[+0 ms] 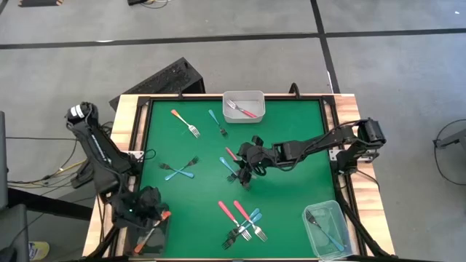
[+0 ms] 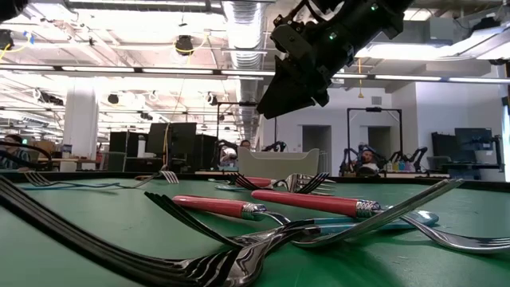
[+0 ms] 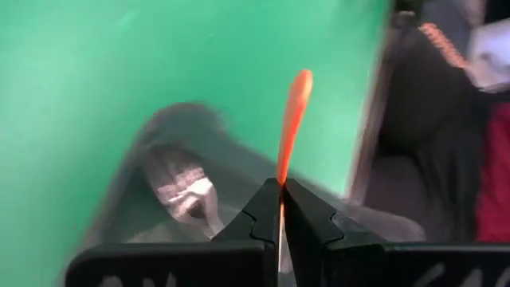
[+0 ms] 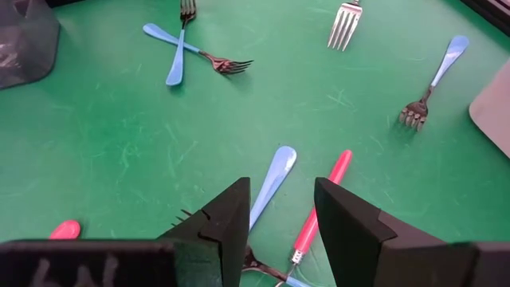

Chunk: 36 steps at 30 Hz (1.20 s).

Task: Sort silverware by color (type)
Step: Put the orange fork into the black bin, then put the blue fork into the transparent bin

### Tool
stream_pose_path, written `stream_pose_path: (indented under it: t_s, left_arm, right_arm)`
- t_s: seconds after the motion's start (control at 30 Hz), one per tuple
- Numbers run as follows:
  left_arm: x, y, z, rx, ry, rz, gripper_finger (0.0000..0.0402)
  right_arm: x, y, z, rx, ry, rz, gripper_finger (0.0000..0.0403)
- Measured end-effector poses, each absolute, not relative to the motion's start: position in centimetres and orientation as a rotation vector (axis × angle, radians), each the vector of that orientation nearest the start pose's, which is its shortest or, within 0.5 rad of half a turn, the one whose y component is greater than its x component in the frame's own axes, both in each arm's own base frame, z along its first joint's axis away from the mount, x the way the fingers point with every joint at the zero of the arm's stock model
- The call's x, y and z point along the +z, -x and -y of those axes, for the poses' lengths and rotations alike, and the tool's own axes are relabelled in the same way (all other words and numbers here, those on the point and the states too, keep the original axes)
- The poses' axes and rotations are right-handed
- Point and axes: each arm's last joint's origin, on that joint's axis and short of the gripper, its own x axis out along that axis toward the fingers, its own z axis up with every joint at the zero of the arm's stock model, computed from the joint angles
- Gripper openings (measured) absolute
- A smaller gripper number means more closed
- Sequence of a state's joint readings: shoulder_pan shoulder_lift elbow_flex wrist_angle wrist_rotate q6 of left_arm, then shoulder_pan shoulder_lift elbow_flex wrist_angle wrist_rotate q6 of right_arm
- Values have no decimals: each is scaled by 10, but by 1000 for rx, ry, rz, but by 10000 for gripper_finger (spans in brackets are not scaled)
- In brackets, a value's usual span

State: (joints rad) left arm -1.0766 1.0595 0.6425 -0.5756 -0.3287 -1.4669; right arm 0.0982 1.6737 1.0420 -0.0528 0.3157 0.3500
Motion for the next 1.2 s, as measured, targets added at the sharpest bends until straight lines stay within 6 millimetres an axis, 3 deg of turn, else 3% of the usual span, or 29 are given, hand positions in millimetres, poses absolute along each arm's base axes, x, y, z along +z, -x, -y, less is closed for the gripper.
stream_pose_path:
  t_s: [0.2, 0.4, 0.57, 0.73, 0.97, 1.2]
  left_arm:
    - [196, -81, 160, 218, 771, -1141, 0]
    - [183, -76, 157, 293, 820, -1151, 9]
    - [180, -75, 145, 443, 816, -1114, 57]
    - [179, -72, 139, 517, 805, -1205, 115]
    - [208, -71, 142, 393, 916, -1244, 169]
    - [234, -78, 133, 322, 863, -1020, 182]
  right_arm:
    - [210, -353, -26, -327, -207, -624, 166]
    - [210, -353, -26, -327, -210, -624, 166]
    - [210, -353, -26, -327, -211, -623, 166]
    - [209, -353, -26, -328, -209, -626, 166]
    - [220, -347, -22, -341, -183, -690, 166]
    - [221, -342, -21, -341, -171, -713, 166]
